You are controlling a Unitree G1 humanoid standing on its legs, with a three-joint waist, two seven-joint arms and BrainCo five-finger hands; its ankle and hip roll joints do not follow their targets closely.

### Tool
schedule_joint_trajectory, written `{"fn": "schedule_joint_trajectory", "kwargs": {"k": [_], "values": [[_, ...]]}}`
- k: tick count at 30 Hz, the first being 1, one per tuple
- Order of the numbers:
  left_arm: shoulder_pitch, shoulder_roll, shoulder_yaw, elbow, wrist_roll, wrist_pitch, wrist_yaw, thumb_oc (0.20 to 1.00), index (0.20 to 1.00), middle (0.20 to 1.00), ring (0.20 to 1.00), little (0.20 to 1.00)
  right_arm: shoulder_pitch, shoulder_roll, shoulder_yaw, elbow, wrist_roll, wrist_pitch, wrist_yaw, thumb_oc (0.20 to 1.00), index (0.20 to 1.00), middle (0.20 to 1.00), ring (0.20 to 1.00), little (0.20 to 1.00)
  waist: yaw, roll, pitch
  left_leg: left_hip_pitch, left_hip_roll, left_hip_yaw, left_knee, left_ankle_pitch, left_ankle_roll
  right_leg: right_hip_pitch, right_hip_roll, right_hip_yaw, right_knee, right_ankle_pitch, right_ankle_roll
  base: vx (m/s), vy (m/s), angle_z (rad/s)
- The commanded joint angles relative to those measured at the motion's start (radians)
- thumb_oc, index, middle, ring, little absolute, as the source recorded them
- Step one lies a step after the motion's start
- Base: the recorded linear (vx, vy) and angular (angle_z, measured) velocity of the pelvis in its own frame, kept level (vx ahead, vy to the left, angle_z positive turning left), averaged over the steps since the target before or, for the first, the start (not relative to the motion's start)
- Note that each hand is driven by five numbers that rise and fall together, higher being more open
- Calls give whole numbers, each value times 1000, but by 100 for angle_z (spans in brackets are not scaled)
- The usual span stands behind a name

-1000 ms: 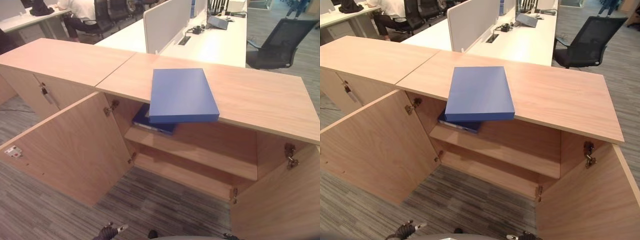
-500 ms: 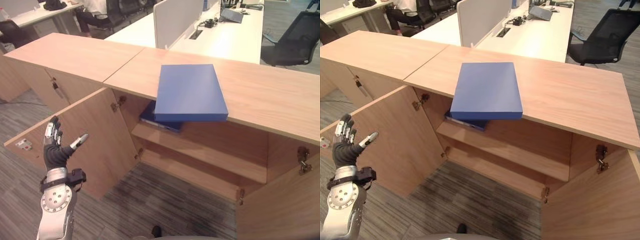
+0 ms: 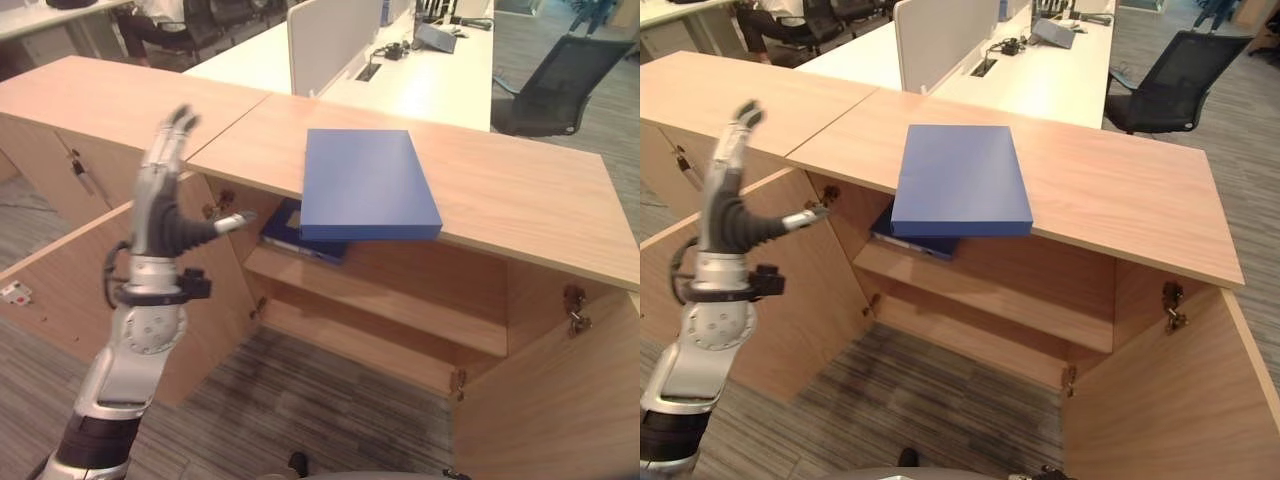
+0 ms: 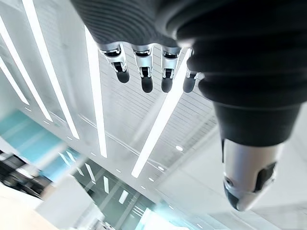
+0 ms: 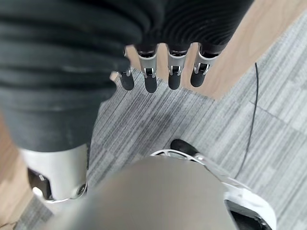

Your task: Put the empty folder in the office cabinet

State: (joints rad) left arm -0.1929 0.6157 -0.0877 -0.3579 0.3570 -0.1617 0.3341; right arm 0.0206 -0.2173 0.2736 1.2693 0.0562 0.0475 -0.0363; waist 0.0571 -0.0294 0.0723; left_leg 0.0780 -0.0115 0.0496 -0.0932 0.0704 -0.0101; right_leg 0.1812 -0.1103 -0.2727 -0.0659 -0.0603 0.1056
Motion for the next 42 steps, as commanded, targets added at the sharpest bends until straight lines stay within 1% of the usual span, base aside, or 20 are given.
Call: {"fn": "schedule_joint_trajectory", "kwargs": {"k": [1, 2, 3, 5, 9, 11, 12, 15, 19, 21, 24, 26, 27, 28, 30, 31, 32, 35, 36, 42], "values": [[-152, 74, -71, 29, 74, -25, -8, 1000, 1000, 1000, 1000, 1000, -45, 6, 57, 45, -31, -6, -8, 1000, 1000, 1000, 1000, 1000, -15, -39, -26, 18, 39, -7, 6, -118, -29, -22, -53, -12, -21, 76, 70, -3, -2, -4], [-152, 74, -71, 29, 74, -25, -8, 1000, 1000, 1000, 1000, 1000, -45, 6, 57, 45, -31, -6, -8, 1000, 1000, 1000, 1000, 1000, -15, -39, -26, 18, 39, -7, 6, -118, -29, -22, -53, -12, -21, 76, 70, -4, 1, -8], [-197, 69, -129, 72, 92, -21, -19, 1000, 1000, 1000, 1000, 1000, -47, 3, 61, 47, -32, -5, -12, 1000, 1000, 1000, 1000, 1000, -23, -38, -28, 21, 40, -3, 6, -119, -28, -23, -54, -8, -21, 77, 71, 8, 7, -12], [-250, 63, -192, 127, 113, -18, -25, 1000, 1000, 1000, 1000, 1000, -49, 0, 55, 50, -32, -5, -15, 1000, 1000, 1000, 1000, 1000, -27, -37, -29, 24, 40, 0, 6, -120, -27, -22, -53, -5, -21, 78, 71, 16, 10, -10], [-297, 46, -249, 181, 142, -5, -32, 1000, 1000, 1000, 1000, 1000, -54, -4, 55, 57, -38, -4, -21, 1000, 1000, 1000, 1000, 1000, -36, -36, -30, 29, 42, 4, 6, -121, -25, -23, -53, 1, -21, 80, 71, 6, 7, -6], [-339, 25, -292, 244, 172, 10, -31, 1000, 1000, 1000, 1000, 1000, -57, -5, 62, 65, -45, 0, -23, 1000, 1000, 1000, 1000, 1000, -45, -35, -34, 31, 41, 10, 6, -123, -25, -25, -53, 5, -21, 81, 72, 5, 13, -7], [-343, 24, -296, 248, 173, 9, -29, 1000, 1000, 1000, 1000, 1000, -57, -5, 61, 65, -45, 0, -23, 1000, 1000, 1000, 1000, 1000, -43, -34, -33, 31, 41, 10, 6, -123, -25, -25, -53, 5, -21, 81, 72, 10, 11, -4], [-392, -5, -345, 331, 206, 34, -33, 1000, 1000, 1000, 1000, 1000, -59, -8, 60, 71, -46, 2, -29, 1000, 1000, 1000, 1000, 1000, -53, -34, -35, 36, 42, 17, 6, -125, -23, -26, -52, 10, -21, 81, 72, 9, 13, -6], [-426, -25, -378, 400, 265, 60, -24, 1000, 1000, 1000, 1000, 1000, -63, -9, 60, 76, -46, 3, -32, 1000, 1000, 1000, 1000, 1000, -59, -33, -37, 40, 43, 23, 6, -129, -22, -27, -52, 15, -21, 82, 74, 7, 8, -8], [-429, -26, -381, 405, 266, 59, -22, 1000, 1000, 1000, 1000, 1000, -63, -9, 59, 76, -46, 3, -32, 1000, 1000, 1000, 1000, 1000, -57, -33, -36, 41, 43, 23, 6, -129, -22, -27, -52, 16, -21, 82, 74, 4, 6, -6], [-478, -46, -426, 501, 352, 98, -11, 1000, 1000, 1000, 1000, 1000, -67, -9, 68, 81, -47, 4, -33, 1000, 1000, 1000, 1000, 1000, -65, -31, -40, 45, 44, 31, 6, -131, -21, -28, -51, 21, -21, 82, 74, 5, 9, -4], [-499, -50, -442, 531, 374, 108, -4, 1000, 1000, 1000, 1000, 1000, -70, -9, 70, 83, -47, 5, -32, 1000, 1000, 1000, 1000, 1000, -65, -32, -39, 46, 45, 34, 6, -132, -21, -27, -51, 23, -21, 81, 74, -1, 1, -3], [-529, -54, -461, 578, 417, 130, 5, 1000, 1000, 1000, 1000, 1000, -70, -11, 76, 85, -48, 5, -33, 1000, 1000, 1000, 1000, 1000, -70, -30, -42, 49, 45, 37, 6, -133, -21, -26, -51, 24, -21, 80, 75, 3, 2, -8], [-534, -57, -465, 585, 418, 130, 10, 1000, 1000, 1000, 1000, 1000, -71, -10, 74, 85, -48, 5, -33, 1000, 1000, 1000, 1000, 1000, -69, -30, -41, 49, 45, 37, 6, -133, -21, -26, -51, 24, -21, 80, 75, 5, 2, -6], [-580, -60, -498, 649, 487, 161, 20, 1000, 1000, 1000, 1000, 1000, -72, -12, 83, 89, -51, 4, -33, 1000, 1000, 1000, 1000, 1000, -77, -27, -45, 53, 46, 41, 6, -135, -21, -25, -51, 25, -21, 79, 76, 6, 0, -4], [-584, -63, -501, 655, 489, 161, 24, 1000, 1000, 1000, 1000, 1000, -73, -12, 81, 89, -51, 4, -33, 1000, 1000, 1000, 1000, 1000, -75, -27, -43, 54, 46, 42, 6, -136, -21, -25, -51, 25, -21, 79, 76, 9, 2, -5], [-625, -67, -529, 716, 549, 196, 36, 1000, 1000, 1000, 1000, 1000, -76, -14, 91, 94, -56, 3, -36, 1000, 1000, 1000, 1000, 1000, -81, -24, -46, 58, 46, 43, 6, -137, -21, -24, -51, 29, -21, 78, 77, 4, 2, -5], [-643, -74, -541, 740, 566, 203, 39, 1000, 1000, 1000, 1000, 1000, -78, -14, 93, 96, -57, 3, -35, 1000, 1000, 1000, 1000, 1000, -83, -23, -47, 59, 46, 44, 6, -138, -20, -23, -52, 29, -21, 78, 77, 1, 2, -5], [-663, -83, -558, 768, 593, 218, 44, 1000, 1000, 1000, 1000, 1000, -77, -16, 99, 99, -61, 4, -38, 1000, 1000, 1000, 1000, 1000, -87, -21, -48, 61, 46, 45, 6, -139, -20, -23, -52, 30, -21, 78, 78, 0, 0, 0], [-705, -122, -601, 855, 626, 242, 47, 1000, 1000, 1000, 1000, 1000, -80, -15, 112, 106, -67, 3, -41, 1000, 1000, 1000, 1000, 1000, -94, -19, -48, 65, 45, 50, 6, -141, -19, -23, -52, 32, -21, 79, 79, 0, 0, -1]]}}
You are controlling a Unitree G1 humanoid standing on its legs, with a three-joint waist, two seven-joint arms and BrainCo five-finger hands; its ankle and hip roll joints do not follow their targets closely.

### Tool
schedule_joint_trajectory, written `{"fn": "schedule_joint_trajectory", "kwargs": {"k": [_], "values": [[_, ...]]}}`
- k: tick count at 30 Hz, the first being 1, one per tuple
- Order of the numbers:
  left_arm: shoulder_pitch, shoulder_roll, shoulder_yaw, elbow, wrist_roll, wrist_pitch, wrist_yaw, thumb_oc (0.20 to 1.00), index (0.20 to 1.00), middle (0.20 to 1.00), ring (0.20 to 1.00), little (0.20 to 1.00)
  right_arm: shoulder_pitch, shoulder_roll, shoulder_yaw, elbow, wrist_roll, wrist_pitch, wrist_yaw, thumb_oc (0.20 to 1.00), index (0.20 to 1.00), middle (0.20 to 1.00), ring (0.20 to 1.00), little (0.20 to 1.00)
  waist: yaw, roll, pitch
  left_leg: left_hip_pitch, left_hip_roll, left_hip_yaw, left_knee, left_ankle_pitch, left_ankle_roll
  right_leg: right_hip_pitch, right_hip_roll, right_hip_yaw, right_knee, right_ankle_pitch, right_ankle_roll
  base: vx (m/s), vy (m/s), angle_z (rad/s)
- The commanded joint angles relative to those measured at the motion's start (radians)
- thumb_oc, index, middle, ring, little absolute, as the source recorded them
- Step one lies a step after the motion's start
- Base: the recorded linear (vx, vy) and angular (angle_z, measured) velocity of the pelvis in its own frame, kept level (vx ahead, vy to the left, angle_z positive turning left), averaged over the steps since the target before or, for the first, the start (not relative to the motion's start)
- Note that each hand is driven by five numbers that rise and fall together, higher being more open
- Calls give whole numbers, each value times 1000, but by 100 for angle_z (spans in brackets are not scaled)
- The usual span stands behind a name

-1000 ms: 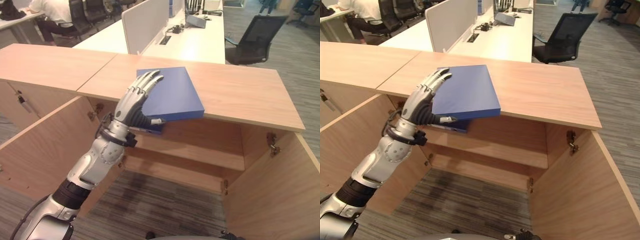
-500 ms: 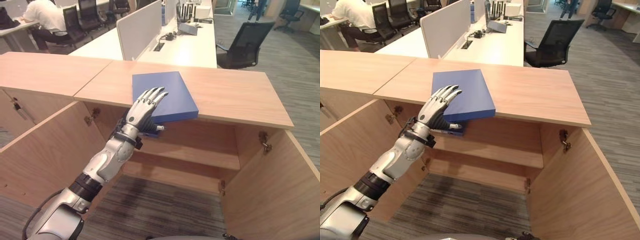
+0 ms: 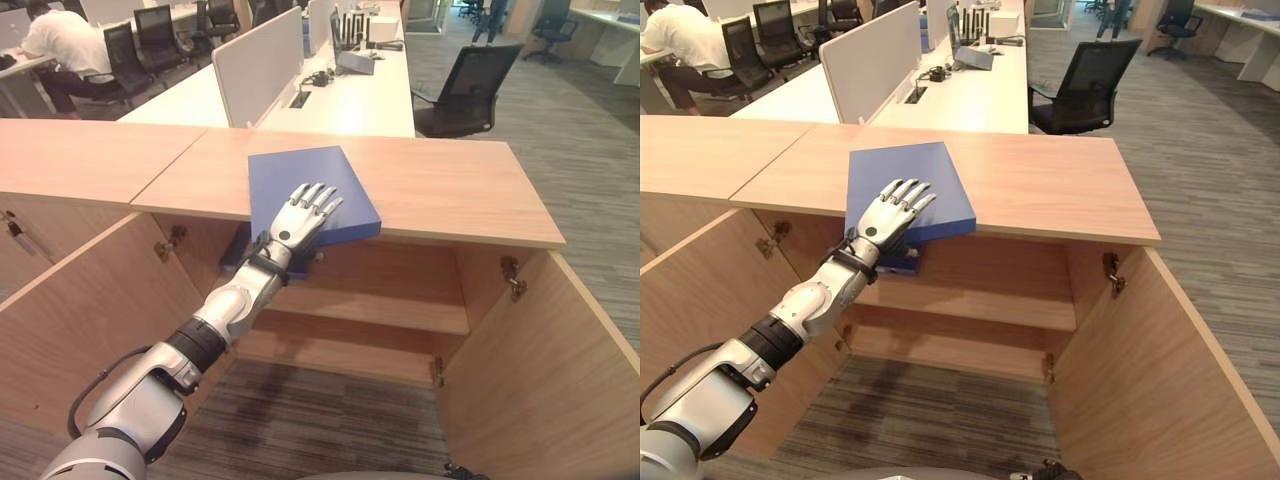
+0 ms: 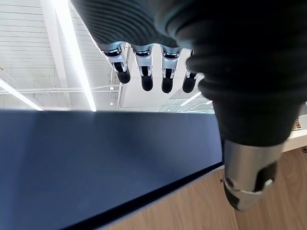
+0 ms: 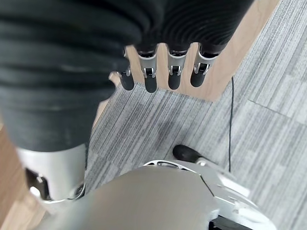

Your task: Put the empty folder in the office cabinet

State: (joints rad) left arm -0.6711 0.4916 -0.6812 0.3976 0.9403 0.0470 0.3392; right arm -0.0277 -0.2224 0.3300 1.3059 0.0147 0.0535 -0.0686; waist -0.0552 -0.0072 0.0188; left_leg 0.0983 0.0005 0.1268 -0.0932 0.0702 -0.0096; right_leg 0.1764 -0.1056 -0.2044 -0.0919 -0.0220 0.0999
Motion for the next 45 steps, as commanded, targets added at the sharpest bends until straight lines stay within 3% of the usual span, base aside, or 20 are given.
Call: {"fn": "schedule_joint_trajectory", "kwargs": {"k": [1, 8, 19, 20, 21, 26, 29, 30, 33, 35, 38, 41, 42, 45], "values": [[-230, -3, -13, 114, 48, 39, 43, 1000, 1000, 1000, 1000, 1000, -32, -10, 57, 69, -26, -3, -8, 1000, 1000, 1000, 1000, 1000, 17, -40, 5, 46, 33, -26, 6, -141, -19, -18, -57, -36, 5, 41, 85, 0, 0, 0], [-259, -62, -43, 309, 75, 115, 57, 1000, 1000, 1000, 1000, 1000, -39, -9, 70, 76, -30, -6, -14, 1000, 1000, 1000, 1000, 1000, 8, -37, 4, 53, 33, -16, 6, -143, -19, -15, -57, -29, 5, 41, 86, 0, 0, 0], [-232, -120, -54, 563, 67, 180, 85, 1000, 1000, 1000, 1000, 1000, -37, 6, 87, 93, -23, -10, -21, 1000, 1000, 1000, 1000, 1000, 3, -37, 4, 73, 33, -6, 6, -148, -21, -6, -57, -24, 5, 39, 86, 3, -5, -6], [-240, -120, -54, 582, 63, 187, 91, 793, 793, 793, 793, 793, -37, 6, 89, 96, -23, -11, -23, 1000, 1000, 1000, 1000, 1000, 3, -37, 3, 75, 33, -5, 6, -149, -21, -5, -57, -24, 5, 38, 86, 0, 0, 0], [-246, -120, -54, 595, 57, 191, 97, 200, 200, 200, 200, 200, -37, 6, 91, 98, -24, -12, -25, 1000, 1000, 1000, 1000, 1000, 2, -36, 3, 76, 34, -4, 6, -150, -21, -5, -57, -24, 5, 38, 87, -2, -6, -3], [-257, -96, -45, 578, 40, 188, 115, 200, 200, 200, 200, 200, -36, 4, 98, 101, -26, -13, -27, 1000, 1000, 1000, 1000, 1000, 5, -37, 4, 79, 34, -4, 6, -150, -22, 1, -56, -25, 5, 36, 86, 0, 0, 0], [-195, -62, -1, 416, 17, 151, 116, 200, 200, 200, 200, 200, -29, 7, 84, 97, -21, -15, -31, 1000, 1000, 1000, 1000, 1000, 16, -42, 11, 82, 33, -12, 6, -150, -22, 9, -56, -29, 5, 34, 84, 0, 0, 0], [-107, -35, 44, 230, -7, 97, 105, 200, 200, 200, 200, 200, -25, 11, 61, 90, -13, -14, -34, 1000, 1000, 1000, 1000, 1000, 29, -47, 20, 79, 34, -20, 6, -149, -22, 9, -56, -34, 5, 33, 82, 2, -8, 5], [137, -1, 130, -39, -86, -11, 49, 200, 200, 200, 200, 200, -19, 24, 0, 51, 50, -21, -32, 1000, 1000, 1000, 1000, 1000, 49, -51, 34, 73, 33, -28, 6, -148, -20, 8, -55, -41, 5, 36, 77, 6, -5, 15], [314, 13, 205, -192, -193, -73, -3, 200, 200, 200, 200, 200, -13, 28, -28, 20, 85, -25, -35, 1000, 1000, 1000, 1000, 1000, 62, -53, 40, 69, 35, -32, 6, -146, -20, 8, -54, -45, 5, 36, 74, 3, -5, 16], [589, -24, 338, -304, -512, -121, -90, 200, 200, 200, 200, 200, -22, 22, -45, -72, 158, -37, -10, 1000, 1000, 1000, 1000, 1000, 91, -63, 53, 52, 35, -42, 6, -137, -18, 0, -52, -53, 5, 41, 68, -19, -26, 5], [739, -7, 435, -439, -707, -158, -180, 200, 200, 200, 200, 200, -12, -19, -65, -273, 259, -58, 28, 1000, 1000, 1000, 1000, 1000, 103, -63, 62, 44, 38, -46, 6, -131, -19, -7, -50, -59, 5, 41, 65, -19, -23, 8], [812, -7, 493, -504, -879, -178, -263, 200, 200, 200, 200, 200, -1, -52, -91, -396, 311, -72, 52, 1000, 1000, 1000, 1000, 1000, 108, -59, 69, 39, 39, -45, 6, -128, -20, -12, -50, -61, 5, 41, 66, -11, -1, 9], [897, -14, 556, -534, -1160, -159, -346, 200, 200, 200, 200, 200, 31, -104, -114, -581, 355, -69, 101, 1000, 1000, 1000, 1000, 1000, 109, -50, 70, 38, 40, -44, 6, -125, -20, -13, -51, -67, 5, 43, 65, -14, 8, 5]]}}
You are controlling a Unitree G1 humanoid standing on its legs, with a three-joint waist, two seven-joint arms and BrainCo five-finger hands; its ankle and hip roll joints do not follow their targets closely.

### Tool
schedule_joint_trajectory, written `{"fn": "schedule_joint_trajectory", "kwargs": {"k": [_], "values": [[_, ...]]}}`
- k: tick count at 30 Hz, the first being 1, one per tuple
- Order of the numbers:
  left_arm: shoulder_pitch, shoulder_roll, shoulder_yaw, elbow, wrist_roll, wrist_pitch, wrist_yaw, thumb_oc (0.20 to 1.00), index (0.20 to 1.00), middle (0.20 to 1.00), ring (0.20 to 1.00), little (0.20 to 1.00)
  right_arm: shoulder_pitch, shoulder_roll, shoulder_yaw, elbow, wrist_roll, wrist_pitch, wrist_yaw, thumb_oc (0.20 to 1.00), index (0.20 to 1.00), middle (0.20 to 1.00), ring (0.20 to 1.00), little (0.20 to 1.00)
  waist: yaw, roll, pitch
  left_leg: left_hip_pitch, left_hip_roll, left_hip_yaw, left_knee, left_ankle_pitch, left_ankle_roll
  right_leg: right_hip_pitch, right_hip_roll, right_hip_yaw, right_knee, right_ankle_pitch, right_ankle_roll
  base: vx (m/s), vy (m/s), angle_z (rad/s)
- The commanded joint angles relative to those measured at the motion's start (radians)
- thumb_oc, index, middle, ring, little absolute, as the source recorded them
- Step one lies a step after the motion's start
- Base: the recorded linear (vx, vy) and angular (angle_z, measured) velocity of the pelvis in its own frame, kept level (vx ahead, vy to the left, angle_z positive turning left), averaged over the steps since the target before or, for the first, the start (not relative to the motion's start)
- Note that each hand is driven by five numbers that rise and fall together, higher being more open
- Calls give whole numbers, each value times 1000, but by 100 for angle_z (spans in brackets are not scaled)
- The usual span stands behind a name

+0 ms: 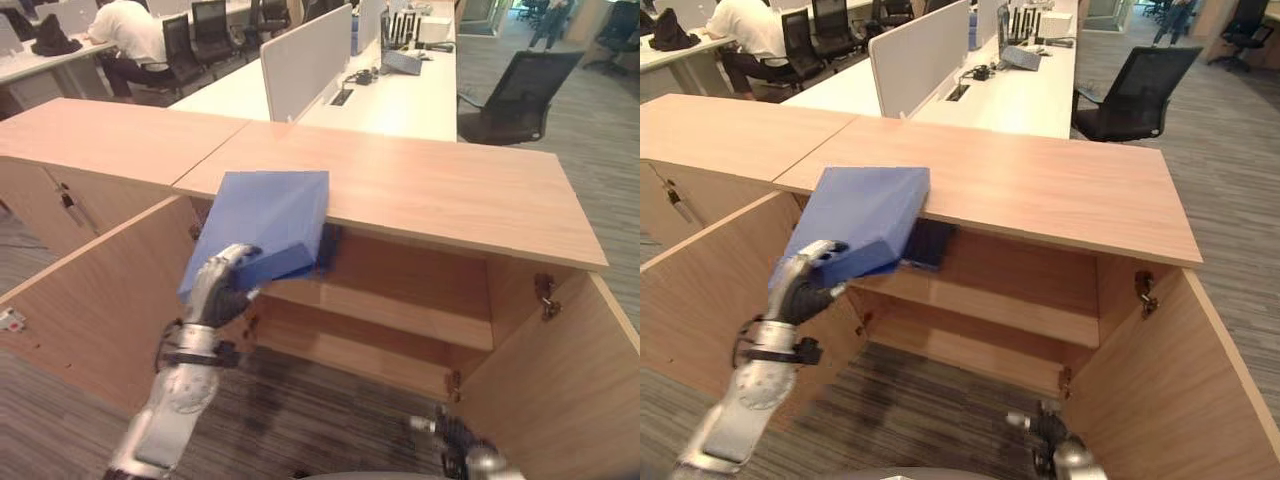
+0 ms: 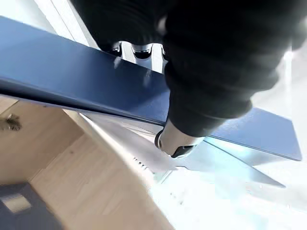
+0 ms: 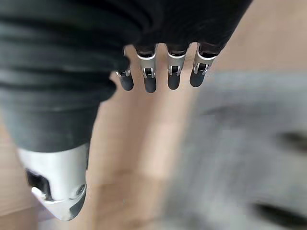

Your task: Put the empty folder in the office cabinet

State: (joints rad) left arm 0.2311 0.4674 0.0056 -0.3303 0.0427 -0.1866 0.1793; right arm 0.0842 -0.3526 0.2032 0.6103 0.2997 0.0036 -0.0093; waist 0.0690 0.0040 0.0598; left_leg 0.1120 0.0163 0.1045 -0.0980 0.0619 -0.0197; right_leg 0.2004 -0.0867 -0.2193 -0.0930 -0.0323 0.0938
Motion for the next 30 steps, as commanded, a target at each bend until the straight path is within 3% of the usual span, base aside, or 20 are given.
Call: {"fn": "schedule_joint_trajectory", "kwargs": {"k": [1, 2, 5, 19, 26, 30], "values": [[14, 12, -110, 182, -326, 78, -201, 200, 200, 200, 200, 200, -69, 9, -2, 34, 103, -22, 55, 1000, 1000, 1000, 1000, 1000, -15, -59, 29, 24, 25, -22, 11, -116, -10, -37, -70, -54, 6, 53, 71, 17, 15, 11], [44, -11, -15, 111, -417, 71, -196, 200, 200, 200, 200, 200, -1, 29, -97, -224, 337, -74, 104, 1000, 1000, 1000, 1000, 1000, -12, -55, 26, 22, 24, -34, 11, -116, -10, -35, -72, -65, 6, 48, 71, 15, 12, 7], [21, -26, 4, 52, -443, 52, -196, 200, 200, 200, 200, 200, 15, 51, -115, -318, 420, -104, 123, 1000, 1000, 1000, 1000, 1000, -9, -56, 23, 18, 24, -40, 11, -116, -11, -33, -74, -72, 6, 43, 69, 0, 3, 5], [-34, -35, 31, -57, -631, 18, -262, 200, 200, 200, 200, 200, 16, 57, -93, -384, 459, -99, 177, 1000, 1000, 1000, 1000, 1000, -4, -62, 12, 17, 23, -42, 11, -118, -15, -29, -76, -79, 6, 43, 66, 0, -1, 0], [-21, -35, 22, -39, -607, 32, -272, 200, 200, 200, 200, 200, 14, 55, -98, -402, 452, -94, 180, 1000, 1000, 1000, 1000, 1000, -3, -61, 13, 19, 22, -42, 11, -119, -14, -28, -78, -79, 6, 43, 65, 0, 0, 0], [13, 13, 48, 10, -450, 43, -275, 200, 200, 200, 200, 200, 16, 30, -174, -459, 395, -117, 136, 1000, 1000, 1000, 1000, 1000, 0, -59, 14, 18, 22, -42, 11, -120, -14, -28, -79, -84, 6, 43, 65, 0, 0, 0]]}}
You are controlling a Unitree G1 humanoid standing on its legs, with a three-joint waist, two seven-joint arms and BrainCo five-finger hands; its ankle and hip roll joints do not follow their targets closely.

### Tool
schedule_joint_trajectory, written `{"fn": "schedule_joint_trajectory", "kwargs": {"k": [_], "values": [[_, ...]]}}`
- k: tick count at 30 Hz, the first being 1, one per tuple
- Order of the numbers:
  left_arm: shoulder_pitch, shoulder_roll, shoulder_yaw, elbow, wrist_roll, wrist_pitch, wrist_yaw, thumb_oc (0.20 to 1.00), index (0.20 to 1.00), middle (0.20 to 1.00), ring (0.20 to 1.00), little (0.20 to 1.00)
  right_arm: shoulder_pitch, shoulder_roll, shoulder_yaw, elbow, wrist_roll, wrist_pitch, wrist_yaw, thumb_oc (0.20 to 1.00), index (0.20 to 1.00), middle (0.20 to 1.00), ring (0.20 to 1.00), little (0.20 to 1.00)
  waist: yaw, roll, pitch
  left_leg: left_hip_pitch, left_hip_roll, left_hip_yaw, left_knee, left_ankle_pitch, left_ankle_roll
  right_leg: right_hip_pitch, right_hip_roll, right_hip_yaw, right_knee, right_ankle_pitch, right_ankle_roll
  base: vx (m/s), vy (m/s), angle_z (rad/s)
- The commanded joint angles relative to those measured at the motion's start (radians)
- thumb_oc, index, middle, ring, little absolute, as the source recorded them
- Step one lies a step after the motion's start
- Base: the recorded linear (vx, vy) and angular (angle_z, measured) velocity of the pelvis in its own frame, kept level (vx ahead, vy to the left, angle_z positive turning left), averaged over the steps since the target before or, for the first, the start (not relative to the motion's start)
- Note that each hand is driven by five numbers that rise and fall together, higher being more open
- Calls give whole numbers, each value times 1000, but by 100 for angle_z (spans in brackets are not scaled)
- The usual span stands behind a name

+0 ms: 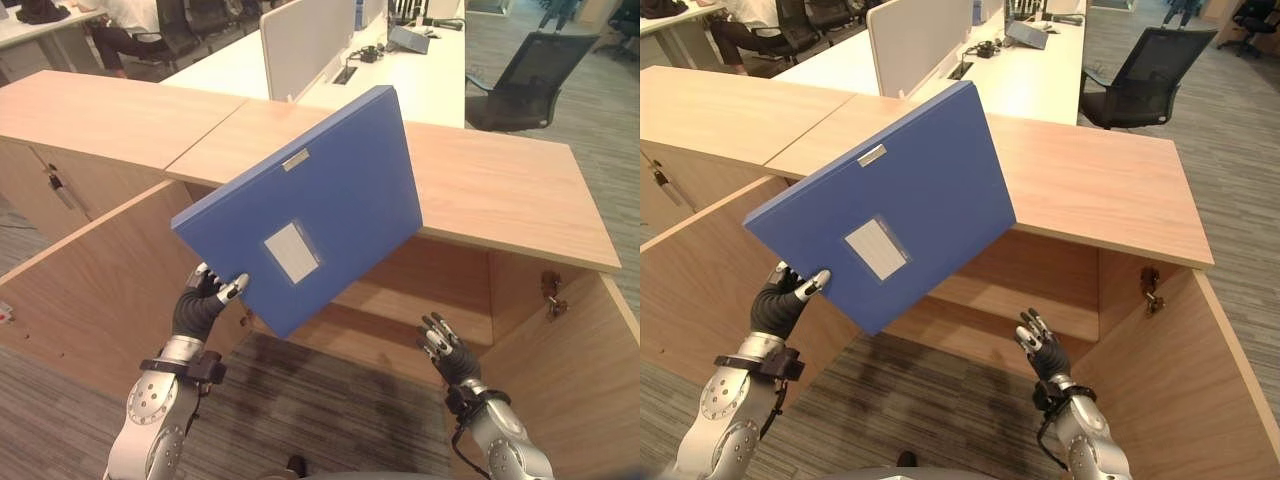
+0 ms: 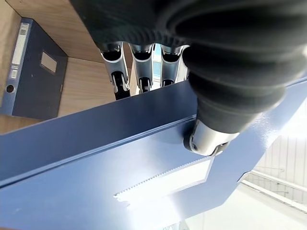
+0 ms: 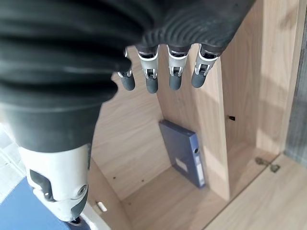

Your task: Put the empty folder in the office cabinet

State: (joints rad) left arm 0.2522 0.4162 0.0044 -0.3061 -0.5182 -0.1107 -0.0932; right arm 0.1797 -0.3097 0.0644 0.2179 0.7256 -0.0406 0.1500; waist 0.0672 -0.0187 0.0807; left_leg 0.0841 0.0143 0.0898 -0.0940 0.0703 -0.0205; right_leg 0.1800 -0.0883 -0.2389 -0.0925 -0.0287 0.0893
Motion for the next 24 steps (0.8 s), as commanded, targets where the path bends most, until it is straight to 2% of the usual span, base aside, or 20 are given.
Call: {"fn": "schedule_joint_trajectory", "kwargs": {"k": [1, 4, 6, 7, 8, 15, 24], "values": [[4, 79, 58, 3, 159, -33, -6, 200, 200, 200, 200, 200, -74, -32, -60, -82, -98, -71, -45, 1000, 1000, 1000, 1000, 1000, 2, -36, -6, 46, 24, -28, 7, -129, -13, -7, -77, -64, 5, 39, 70, 0, 0, 0], [73, 141, 109, 33, 372, -38, -12, 200, 200, 200, 200, 200, -66, -114, -157, -176, -402, -66, -134, 1000, 1000, 1000, 1000, 1000, 1, -31, -3, 47, 24, -25, 7, -135, -9, -9, -76, -60, 5, 38, 70, 0, 0, 0], [90, 169, 127, 47, 490, -46, 9, 200, 200, 200, 200, 200, -67, -168, -180, -227, -600, -56, -185, 1000, 1000, 1000, 1000, 1000, -2, -27, -2, 47, 25, -25, 7, -136, -7, -9, -75, -59, 5, 37, 71, 2, 2, -2], [109, 200, 158, 50, 641, -62, 49, 200, 200, 200, 200, 200, -60, -219, -201, -270, -754, -44, -221, 1000, 1000, 1000, 1000, 1000, -3, -27, -3, 45, 26, -26, 7, -136, -5, -12, -74, -58, 5, 37, 72, 0, 0, 0], [121, 221, 170, 57, 702, -68, 56, 200, 200, 200, 200, 200, -61, -238, -206, -289, -805, -44, -222, 1000, 1000, 1000, 1000, 1000, -4, -26, -3, 42, 25, -27, 7, -136, -4, -14, -74, -56, 5, 37, 72, 0, 0, 0], [131, 262, 194, 78, 821, -90, 71, 200, 200, 200, 200, 200, -82, -281, -180, -315, -898, -48, -197, 1000, 1000, 1000, 1000, 1000, -2, -26, 0, 39, 24, -28, 7, -134, -4, -18, -73, -52, 5, 38, 72, 0, 0, 0], [81, 237, 194, 80, 849, -92, 111, 200, 200, 200, 200, 200, -138, -317, -84, -326, -913, -58, -125, 1000, 1000, 1000, 1000, 1000, 8, -33, 1, 35, 23, -28, 7, -131, -6, -20, -75, -57, 5, 41, 71, 0, 0, 0]]}}
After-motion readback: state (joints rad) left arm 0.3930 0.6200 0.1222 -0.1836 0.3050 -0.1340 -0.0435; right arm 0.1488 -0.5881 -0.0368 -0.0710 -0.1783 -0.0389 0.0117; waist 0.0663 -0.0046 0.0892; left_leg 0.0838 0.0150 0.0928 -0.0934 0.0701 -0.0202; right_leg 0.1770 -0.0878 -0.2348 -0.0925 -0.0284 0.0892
